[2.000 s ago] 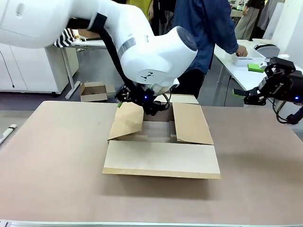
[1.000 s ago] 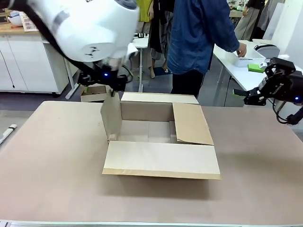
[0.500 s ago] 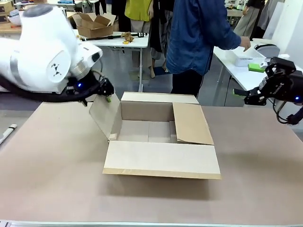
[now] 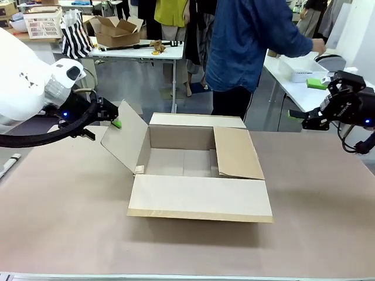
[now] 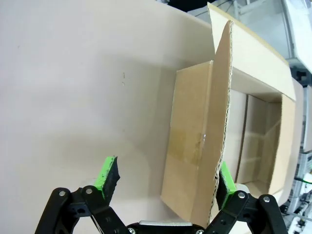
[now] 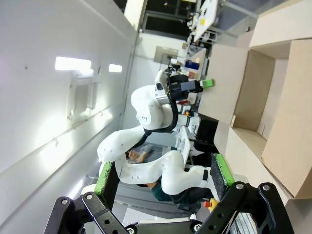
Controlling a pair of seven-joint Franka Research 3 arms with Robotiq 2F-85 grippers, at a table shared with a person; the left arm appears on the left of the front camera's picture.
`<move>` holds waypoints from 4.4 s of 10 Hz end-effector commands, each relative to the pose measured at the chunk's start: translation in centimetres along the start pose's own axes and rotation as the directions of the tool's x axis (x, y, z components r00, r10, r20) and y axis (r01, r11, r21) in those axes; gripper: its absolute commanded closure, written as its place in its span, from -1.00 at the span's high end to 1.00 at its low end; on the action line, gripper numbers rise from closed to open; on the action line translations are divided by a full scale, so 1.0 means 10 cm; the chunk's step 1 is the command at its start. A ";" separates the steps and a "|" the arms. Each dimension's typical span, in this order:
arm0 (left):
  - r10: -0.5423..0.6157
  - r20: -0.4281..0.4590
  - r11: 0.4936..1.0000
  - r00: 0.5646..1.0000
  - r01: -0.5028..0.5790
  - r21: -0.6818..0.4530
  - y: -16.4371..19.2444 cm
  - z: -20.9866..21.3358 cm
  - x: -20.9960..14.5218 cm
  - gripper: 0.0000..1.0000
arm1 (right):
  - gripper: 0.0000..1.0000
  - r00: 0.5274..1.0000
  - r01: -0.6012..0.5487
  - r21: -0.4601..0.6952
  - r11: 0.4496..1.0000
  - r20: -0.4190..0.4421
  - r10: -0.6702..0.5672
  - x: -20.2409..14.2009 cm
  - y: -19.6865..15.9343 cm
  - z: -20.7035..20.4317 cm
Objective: Pack the gift set into the box.
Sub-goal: Place both hands on the side flaps of the Package Box and spread them outward.
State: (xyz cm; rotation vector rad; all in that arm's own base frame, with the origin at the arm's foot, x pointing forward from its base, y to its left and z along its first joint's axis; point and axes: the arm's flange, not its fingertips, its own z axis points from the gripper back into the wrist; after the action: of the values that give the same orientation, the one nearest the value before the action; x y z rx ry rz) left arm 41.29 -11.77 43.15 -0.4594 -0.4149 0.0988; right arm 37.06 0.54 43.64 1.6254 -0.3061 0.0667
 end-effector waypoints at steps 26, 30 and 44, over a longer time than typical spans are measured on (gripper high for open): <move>-0.019 0.000 0.998 1.000 0.019 0.064 -0.12 -0.17 0.11 1.00 | 1.00 0.954 -0.290 -0.951 -0.105 -0.296 0.046 0.09 0.59 -3.21; -0.019 0.000 0.998 1.000 0.019 0.064 -0.12 -0.17 0.11 1.00 | 1.00 0.995 -0.093 -0.956 -0.278 -0.101 0.016 0.30 -0.46 -3.09; -0.019 0.000 0.998 1.000 0.019 0.064 -0.12 -0.17 0.11 1.00 | 1.00 0.902 -0.315 -0.592 -0.742 -0.431 -0.040 0.21 -0.83 -3.64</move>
State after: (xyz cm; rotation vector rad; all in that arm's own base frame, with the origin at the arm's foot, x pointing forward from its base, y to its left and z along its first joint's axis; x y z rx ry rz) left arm 43.06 -13.41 42.59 -0.4010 -0.4142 0.0858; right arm 45.67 36.59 38.40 -0.7817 -0.3092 0.1697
